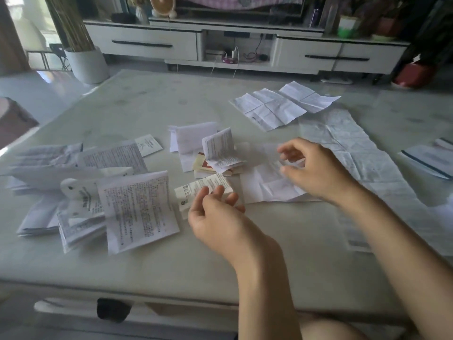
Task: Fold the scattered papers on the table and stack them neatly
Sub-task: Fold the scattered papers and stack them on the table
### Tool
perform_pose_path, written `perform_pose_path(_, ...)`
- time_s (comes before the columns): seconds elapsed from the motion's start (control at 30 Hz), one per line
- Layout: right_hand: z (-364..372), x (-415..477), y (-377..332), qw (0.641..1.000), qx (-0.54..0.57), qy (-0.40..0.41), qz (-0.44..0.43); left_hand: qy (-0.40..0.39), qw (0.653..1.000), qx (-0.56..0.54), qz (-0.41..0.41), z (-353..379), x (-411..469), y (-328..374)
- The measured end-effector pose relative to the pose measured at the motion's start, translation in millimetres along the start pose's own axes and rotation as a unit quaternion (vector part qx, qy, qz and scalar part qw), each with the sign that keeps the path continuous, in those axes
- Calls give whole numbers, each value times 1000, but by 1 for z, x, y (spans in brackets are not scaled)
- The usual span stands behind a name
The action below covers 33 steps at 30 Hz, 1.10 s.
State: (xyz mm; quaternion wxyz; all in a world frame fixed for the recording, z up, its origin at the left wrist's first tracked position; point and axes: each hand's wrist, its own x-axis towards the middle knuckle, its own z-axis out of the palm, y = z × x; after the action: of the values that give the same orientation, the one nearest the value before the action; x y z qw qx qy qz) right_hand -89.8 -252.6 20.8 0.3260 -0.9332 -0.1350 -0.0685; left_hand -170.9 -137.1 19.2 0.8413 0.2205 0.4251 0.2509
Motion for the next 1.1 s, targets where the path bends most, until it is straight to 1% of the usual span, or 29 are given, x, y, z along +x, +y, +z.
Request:
perform_pose_path(0.07,-7,-9,12,990,37,-133,20,-28,999,35,-26,4,-8,-2)
perform_pose_path(0.1,-8,-14,15,983,41,-177,23,-42,997,59,-29,4,-13,-2)
perform_pose_path(0.13,-7,-19,17,979,29,-199,17,-53,996,68,-38,5,-15,-4)
perform_pose_path(0.17,-7,-22,20,979,8,-202,9,-61,994,75,-43,7,-16,-4)
perform_pose_path(0.3,-7,-26,25,989,-48,-143,8,-82,990,106,-42,8,-20,-2)
perform_pose_path(0.4,-9,-30,27,990,-19,-138,18,-97,987,120,-39,7,-23,-3)
perform_pose_path(0.47,-7,-33,27,995,-6,-99,1,-113,985,123,-39,7,-27,-4)
perform_pose_path(0.5,-7,-34,24,997,15,-70,-1,-120,984,123,-37,7,-28,-5)
perform_pose_path(0.53,-9,-34,19,997,67,-36,8,-128,983,127,-34,7,-29,-6)
perform_pose_path(0.57,-14,-34,14,988,152,2,26,-137,981,133,-32,7,-29,-7)
perform_pose_path(0.6,-22,-35,8,963,264,36,51,-149,978,145,-32,7,-30,-9)
perform_pose_path(0.63,-31,-36,4,919,383,54,74,-162,972,165,-29,7,-30,-10)
perform_pose_path(0.67,-40,-37,0,868,486,50,88,-175,965,193,-25,7,-29,-12)
perform_pose_path(0.7,-48,-39,-1,825,557,36,93,-195,955,222,-21,7,-29,-14)
perform_pose_path(0.73,-55,-41,-2,793,601,18,97,-222,945,241,-22,7,-29,-16)
perform_pose_path(0.77,-57,-43,-3,775,623,2,104,-253,935,247,-28,6,-29,-17)
perform_pose_path(0.8,-58,-46,-4,768,630,-5,114,-280,928,243,-33,6,-31,-19)
perform_pose_path(0.9,-54,-48,-4,791,595,27,139,-327,924,192,-52,6,-33,-20)
perform_pose_path(0.93,-52,-48,-4,795,589,37,141,-330,925,181,-47,6,-33,-20)
perform_pose_path(0.97,-52,-49,-3,795,590,37,138,-329,927,177,-39,6,-33,-20)
perform_pose_path(1.03,-51,-51,-3,799,588,12,125,-324,930,175,-19,7,-32,-20)
perform_pose_path(1.1,-47,-55,-8,819,563,5,112,-328,927,180,-6,6,-32,-21)
